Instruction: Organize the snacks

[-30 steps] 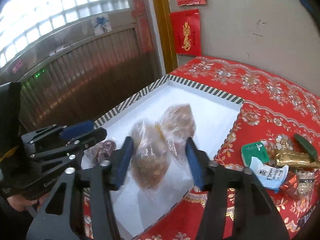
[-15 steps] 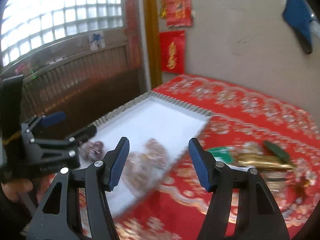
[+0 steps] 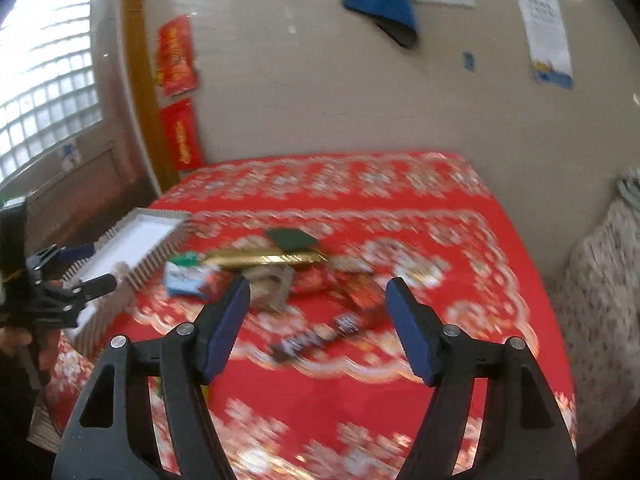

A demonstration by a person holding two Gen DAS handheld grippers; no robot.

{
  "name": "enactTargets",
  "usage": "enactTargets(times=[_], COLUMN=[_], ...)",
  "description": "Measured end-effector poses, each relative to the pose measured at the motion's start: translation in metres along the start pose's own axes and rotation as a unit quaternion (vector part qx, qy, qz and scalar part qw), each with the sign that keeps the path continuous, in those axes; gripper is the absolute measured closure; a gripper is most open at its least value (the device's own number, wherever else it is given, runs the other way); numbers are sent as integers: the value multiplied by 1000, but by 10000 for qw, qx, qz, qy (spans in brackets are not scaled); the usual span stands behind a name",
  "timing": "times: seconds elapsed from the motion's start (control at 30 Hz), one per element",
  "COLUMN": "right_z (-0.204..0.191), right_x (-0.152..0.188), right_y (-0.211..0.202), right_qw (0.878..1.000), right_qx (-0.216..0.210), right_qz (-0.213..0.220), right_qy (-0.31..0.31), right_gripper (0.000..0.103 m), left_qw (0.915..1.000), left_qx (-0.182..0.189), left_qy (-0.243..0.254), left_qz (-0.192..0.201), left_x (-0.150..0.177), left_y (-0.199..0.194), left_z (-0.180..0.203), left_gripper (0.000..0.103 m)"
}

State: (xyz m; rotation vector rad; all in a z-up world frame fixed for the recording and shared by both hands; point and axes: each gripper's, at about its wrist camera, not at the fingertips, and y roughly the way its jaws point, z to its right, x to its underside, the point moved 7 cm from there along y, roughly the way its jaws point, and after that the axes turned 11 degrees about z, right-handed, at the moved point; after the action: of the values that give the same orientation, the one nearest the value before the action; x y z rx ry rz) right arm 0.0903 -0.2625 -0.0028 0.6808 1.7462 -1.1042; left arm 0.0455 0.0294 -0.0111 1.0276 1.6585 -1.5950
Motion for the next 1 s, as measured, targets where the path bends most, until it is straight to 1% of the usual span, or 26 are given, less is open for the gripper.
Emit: enactTargets(times=[0.07,0.1,0.13,0.17,0.27,0.37,0.43,0.6,0.67,0.73,0.77,0.8,0.83,0.87,0.9,0.97,1.0], right_z=[8,10,10,11,21,30,31,31,34,36,36,36,38,37,39,41,40], right_x=[11,15,21,25,35,38,36,34,36,40,43,47,50,48,48,46,45], right_y=[5,6,11,17,40,58,75,120,133,142,145,148,150,147,145,137,131], right_qw=[9998,9997,9993,9987,9957,9944,9937,9902,9872,9859,9854,9845,9833,9852,9857,9873,9892], right_qx=[-24,-43,-61,-49,209,319,241,31,221,261,207,187,311,281,308,498,476], right_qz=[-146,-197,-285,-379,-639,-733,-863,-1257,-1378,-1475,-1545,-1613,-1646,-1568,-1562,-1441,-1345], right_qy=[-96,-152,-234,-323,-644,-686,-675,-608,-768,-745,-680,-659,-714,-626,-547,-440,-347], right_gripper=[32,32,32,32,32,32,32,32,32,32,34,44,56,66,68,68,68], left_qw=[9993,9982,9967,9955,9916,9874,9855,9814,9800,9787,9774,9763,9758,9758,9764,9786,9803], left_qx=[219,421,671,821,1210,1520,1636,1632,1611,1614,1637,1657,1665,1676,1689,1692,1676], left_qy=[22,59,94,135,250,110,-126,-816,-960,-1070,-1123,-1145,-1144,-1108,-1016,-805,-677], left_qz=[-301,-413,-451,-449,-387,-424,-427,-590,-658,-689,-726,-790,-836,-861,-879,-856,-800], left_x=[6,8,11,11,15,19,20,23,24,24,24,26,27,28,29,29,28], left_y=[17,21,22,22,22,28,36,50,52,51,52,53,52,51,50,46,43], left_z=[17,28,40,49,68,74,73,56,51,47,46,46,46,48,50,53,55], left_gripper=[0,0,0,0,0,0,0,0,0,0,0,0,0,0,0,0,0])
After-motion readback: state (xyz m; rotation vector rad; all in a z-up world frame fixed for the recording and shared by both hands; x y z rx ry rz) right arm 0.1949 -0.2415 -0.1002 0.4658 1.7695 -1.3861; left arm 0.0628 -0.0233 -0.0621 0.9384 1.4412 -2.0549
